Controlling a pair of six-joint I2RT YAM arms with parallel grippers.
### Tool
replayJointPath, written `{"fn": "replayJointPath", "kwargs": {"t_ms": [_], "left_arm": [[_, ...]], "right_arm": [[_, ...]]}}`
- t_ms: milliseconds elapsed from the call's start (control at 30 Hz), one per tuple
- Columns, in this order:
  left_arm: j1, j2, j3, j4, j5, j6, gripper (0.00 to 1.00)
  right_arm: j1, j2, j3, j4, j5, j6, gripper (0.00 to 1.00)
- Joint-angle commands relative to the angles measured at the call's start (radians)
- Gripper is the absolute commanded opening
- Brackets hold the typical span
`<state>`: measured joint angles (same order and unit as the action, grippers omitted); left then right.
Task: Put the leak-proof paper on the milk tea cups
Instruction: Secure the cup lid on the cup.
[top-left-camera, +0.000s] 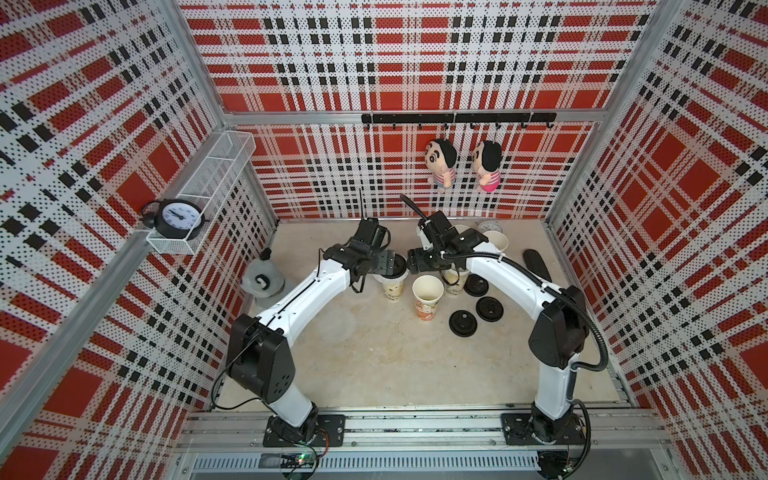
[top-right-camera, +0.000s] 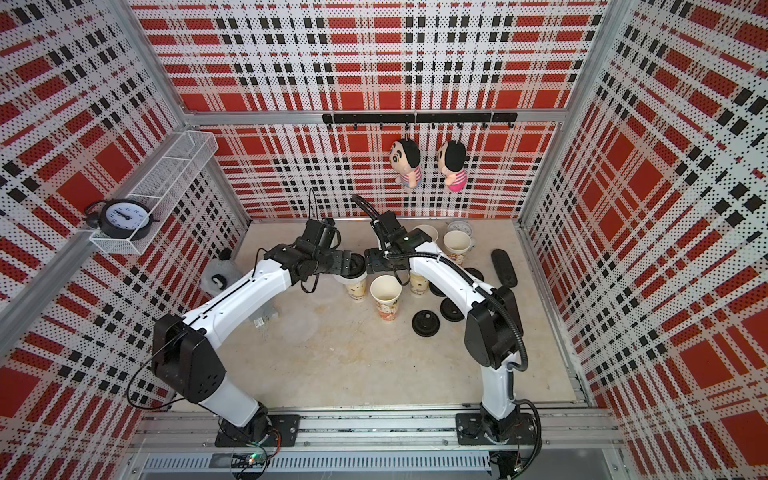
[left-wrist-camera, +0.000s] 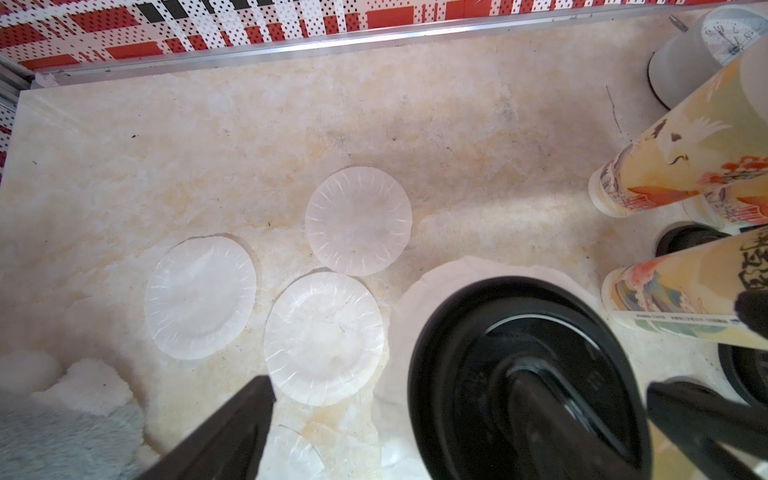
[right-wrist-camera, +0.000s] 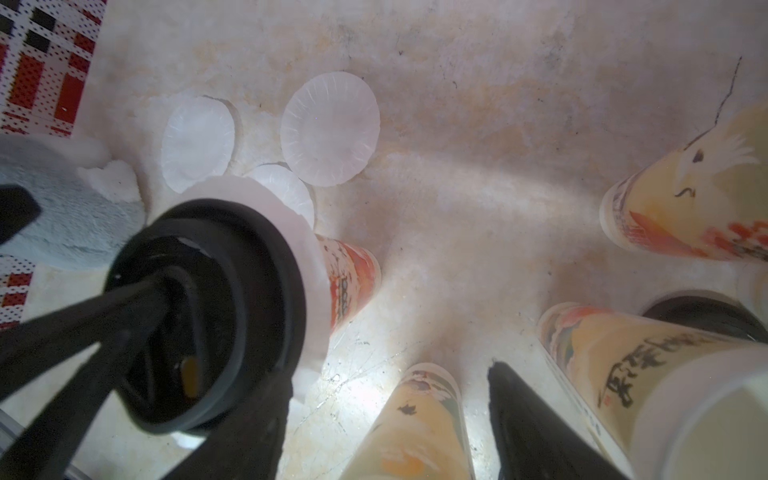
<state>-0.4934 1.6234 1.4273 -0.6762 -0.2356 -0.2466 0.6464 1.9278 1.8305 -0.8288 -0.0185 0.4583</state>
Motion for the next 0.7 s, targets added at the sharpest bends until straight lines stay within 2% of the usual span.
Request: {"fn": "replayJointPath", "kwargs": {"t_ms": [0,233,667], "left_arm": [[-0.005,0.011,-0.036,-0.057,0.000,0.005,0.91],[-0.005,0.009,-0.050,-0.052,0.001,0.004,0.91],[-0.005,0.003,-0.068,-0.040,0.008,0.004,0.91]], "right_arm": [[0.011,0.000,0.042,0.022,-0.002,0.013,0.76],[0.010,0.032,0.055,0.023,-0.018,0.017,0.73],[0.010,0.061,-0.006,0.043,-0.042,0.024,0.58]]}}
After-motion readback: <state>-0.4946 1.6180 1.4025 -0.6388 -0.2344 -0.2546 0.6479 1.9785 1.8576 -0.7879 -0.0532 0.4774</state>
